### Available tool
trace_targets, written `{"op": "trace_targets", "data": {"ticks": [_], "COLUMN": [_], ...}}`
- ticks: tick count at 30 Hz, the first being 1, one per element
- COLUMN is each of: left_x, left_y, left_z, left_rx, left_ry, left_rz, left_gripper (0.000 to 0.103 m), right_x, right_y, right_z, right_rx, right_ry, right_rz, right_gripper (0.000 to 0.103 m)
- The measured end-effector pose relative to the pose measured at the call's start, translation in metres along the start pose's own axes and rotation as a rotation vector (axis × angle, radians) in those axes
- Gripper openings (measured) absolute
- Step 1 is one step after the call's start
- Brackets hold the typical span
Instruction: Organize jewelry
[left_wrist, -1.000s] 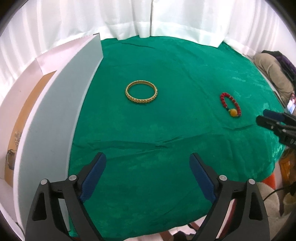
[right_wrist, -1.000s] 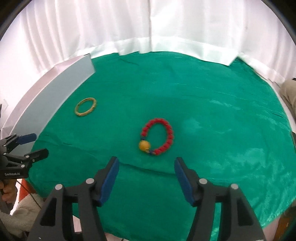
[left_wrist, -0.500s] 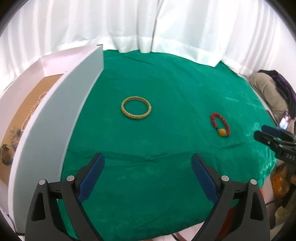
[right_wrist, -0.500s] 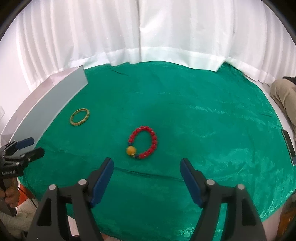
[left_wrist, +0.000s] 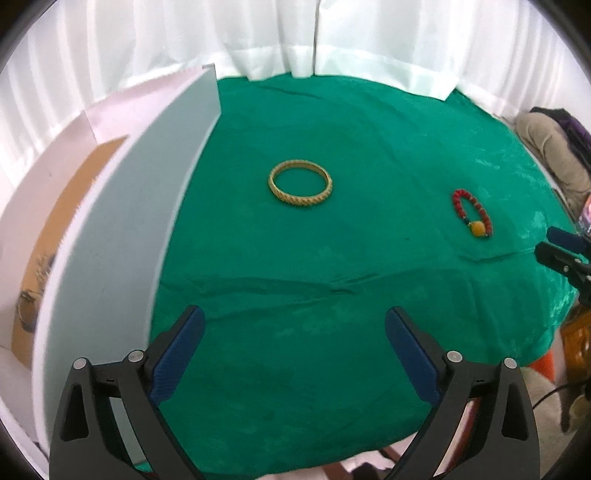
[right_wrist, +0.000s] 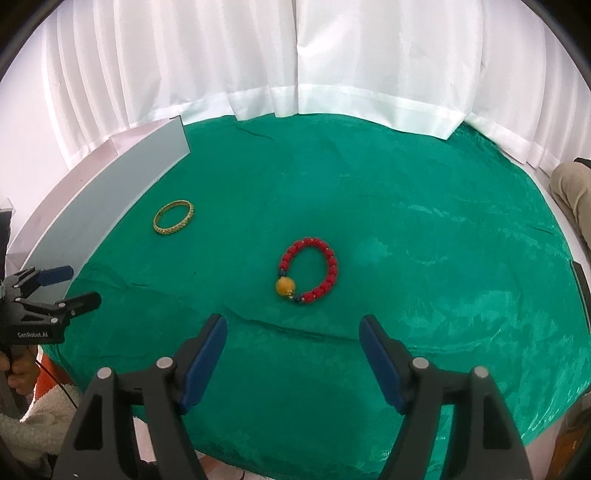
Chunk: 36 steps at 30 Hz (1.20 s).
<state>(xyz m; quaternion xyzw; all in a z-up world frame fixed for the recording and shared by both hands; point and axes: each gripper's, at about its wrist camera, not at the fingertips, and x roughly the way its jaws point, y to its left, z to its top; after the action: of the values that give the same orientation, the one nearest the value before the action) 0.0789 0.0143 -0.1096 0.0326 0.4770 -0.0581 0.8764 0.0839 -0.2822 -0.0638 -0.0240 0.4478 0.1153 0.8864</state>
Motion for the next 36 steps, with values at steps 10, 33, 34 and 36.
{"op": "trace_targets", "data": {"ticks": [10, 33, 34, 36], "left_x": [-0.009, 0.076, 0.084, 0.101], "left_y": [-0.005, -0.044, -0.045, -0.048], "left_z": [0.012, 0.08, 0.083, 0.086], "left_rx": [0.09, 0.316, 0.325, 0.351], "left_ry": [-0.034, -0.043, -0.036, -0.014], "left_rz": [-0.001, -0.059, -0.055, -0.049], "left_gripper": [0.098, 0.072, 0.069, 0.065], "right_x": [0.003, 0.004, 0.005, 0.006], "right_y": [-0.006, -0.03, -0.031, -0.033], "right_z": [-0.003, -0.005, -0.005, -0.005], "right_rx": [0.034, 0.123, 0.126, 0.133], "right_ry": [0.018, 0.019, 0.021, 0.028], "right_rz": [0.012, 0.026, 0.024, 0.019], "right_gripper": [0.076, 0.076, 0.076, 0.076]}}
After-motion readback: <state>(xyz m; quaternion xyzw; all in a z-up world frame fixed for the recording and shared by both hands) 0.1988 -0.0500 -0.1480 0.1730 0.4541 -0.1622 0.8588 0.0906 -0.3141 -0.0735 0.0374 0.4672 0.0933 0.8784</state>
